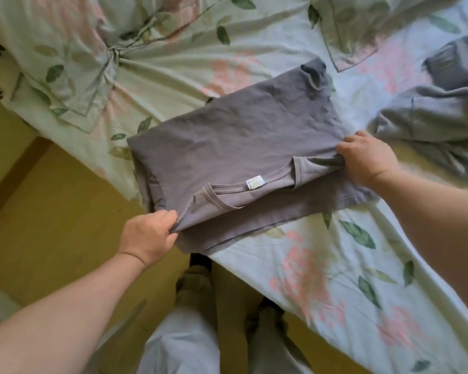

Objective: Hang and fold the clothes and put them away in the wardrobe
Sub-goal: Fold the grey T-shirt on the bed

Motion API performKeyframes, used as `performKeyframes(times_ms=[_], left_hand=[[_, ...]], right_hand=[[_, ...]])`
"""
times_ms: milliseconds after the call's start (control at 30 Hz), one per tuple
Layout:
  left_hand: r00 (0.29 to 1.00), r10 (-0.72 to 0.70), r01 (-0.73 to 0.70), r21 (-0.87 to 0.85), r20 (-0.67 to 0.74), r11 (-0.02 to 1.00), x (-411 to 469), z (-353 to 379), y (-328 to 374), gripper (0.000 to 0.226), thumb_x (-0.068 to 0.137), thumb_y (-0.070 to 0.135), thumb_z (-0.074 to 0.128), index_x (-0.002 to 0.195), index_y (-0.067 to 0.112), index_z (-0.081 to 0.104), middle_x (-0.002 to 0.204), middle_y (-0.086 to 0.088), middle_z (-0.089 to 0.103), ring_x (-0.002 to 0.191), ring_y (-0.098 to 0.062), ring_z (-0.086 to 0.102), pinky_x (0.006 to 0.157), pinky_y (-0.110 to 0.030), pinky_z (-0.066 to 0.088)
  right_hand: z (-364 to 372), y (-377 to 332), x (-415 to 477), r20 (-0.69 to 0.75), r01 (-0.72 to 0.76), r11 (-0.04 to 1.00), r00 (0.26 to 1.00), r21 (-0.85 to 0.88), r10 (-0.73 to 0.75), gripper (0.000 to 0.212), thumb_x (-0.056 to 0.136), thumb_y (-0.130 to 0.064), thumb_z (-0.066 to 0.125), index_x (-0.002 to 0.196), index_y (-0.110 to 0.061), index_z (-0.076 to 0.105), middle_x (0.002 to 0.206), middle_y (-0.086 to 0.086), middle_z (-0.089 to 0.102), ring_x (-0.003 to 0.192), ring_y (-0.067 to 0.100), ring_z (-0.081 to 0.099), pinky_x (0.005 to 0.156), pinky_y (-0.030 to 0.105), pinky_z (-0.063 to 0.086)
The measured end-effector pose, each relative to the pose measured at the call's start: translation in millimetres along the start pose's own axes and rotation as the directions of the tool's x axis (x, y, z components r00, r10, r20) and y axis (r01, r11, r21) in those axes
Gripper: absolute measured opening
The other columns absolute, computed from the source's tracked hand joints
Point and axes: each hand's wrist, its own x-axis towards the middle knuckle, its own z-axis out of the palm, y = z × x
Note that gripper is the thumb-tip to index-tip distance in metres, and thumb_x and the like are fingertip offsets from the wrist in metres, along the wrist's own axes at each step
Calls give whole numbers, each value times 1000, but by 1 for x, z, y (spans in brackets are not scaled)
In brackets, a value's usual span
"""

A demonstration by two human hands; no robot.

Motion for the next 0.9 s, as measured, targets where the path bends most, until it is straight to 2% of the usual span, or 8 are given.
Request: performKeyframes(times_ms=[133, 233, 300, 400, 533, 733, 833, 900], left_hand=[[990, -132, 129, -70, -39, 989, 1, -1, 7, 40, 84, 45, 45, 63, 12, 54, 58, -9, 55, 46, -34, 56, 40, -32, 42], [987, -144, 136, -97, -75, 986, 3, -3, 10, 43, 87, 46, 44, 60, 14, 51, 56, -7, 54, 44, -32, 55, 40, -29, 39], [990, -128, 122, -102, -60, 987, 3, -4, 9, 42, 89, 46, 44, 61, 15, 51, 56, -5, 54, 44, -32, 54, 41, -28, 36], [987, -112, 114, -12, 117, 993, -1, -1, 10, 30, 89, 44, 54, 75, 17, 54, 68, -4, 59, 55, -33, 60, 45, -30, 38], [941, -97, 33, 198, 323, 980, -9, 6, 20, 35, 76, 32, 77, 100, 19, 56, 86, -4, 61, 70, -31, 67, 54, -36, 42], [969, 114, -158, 197, 220, 968, -22, 12, 34, 34, 62, 21, 77, 94, 17, 64, 85, -7, 55, 75, -32, 53, 63, -40, 39], [976, -161, 151, 75, 145, 986, -24, 12, 43, 39, 61, 24, 72, 99, 18, 64, 96, -5, 58, 88, -32, 55, 74, -42, 43], [851, -520, 524, -171, 72, 834, -21, 13, 50, 41, 66, 25, 61, 106, 18, 65, 113, -6, 58, 103, -32, 54, 87, -44, 41]], right_hand=[[-4, -9, -2, 66, -35, 998, 997, 57, 32, 11, 71, 3, 67, 81, -2, 69, 86, 19, 64, 87, 42, 60, 69, 44, 54], [-11, -7, 3, 55, -225, 947, 974, 230, 218, 17, 66, 0, 64, 71, -15, 60, 81, 17, 63, 79, 41, 61, 71, 40, 52], [-12, 0, 4, 13, -245, 929, 968, 276, 251, 21, 63, 0, 65, 67, -18, 55, 77, 15, 61, 72, 38, 58, 67, 38, 50], [-10, 0, -2, 67, -104, 991, 993, 83, 99, 15, 64, -5, 69, 77, -11, 63, 81, 14, 60, 82, 39, 61, 67, 41, 53], [6, -11, -14, 342, -19, 958, 932, -287, 121, 37, 72, -33, 63, 109, -31, 59, 111, 3, 57, 111, 28, 58, 96, 45, 41], [12, -42, -30, 320, -18, 946, 939, -323, 128, 57, 64, -38, 62, 117, -37, 43, 114, 9, 48, 94, 35, 60, 89, 49, 39], [17, -57, -43, 290, -130, 967, 938, -219, 192, 64, 71, -32, 65, 130, -31, 41, 128, 14, 42, 129, 41, 40, 104, 64, 32], [18, -69, -50, 207, -268, 962, 939, -60, 274, 67, 72, -22, 67, 134, -26, 42, 141, 17, 35, 145, 41, 23, 113, 66, 19]])
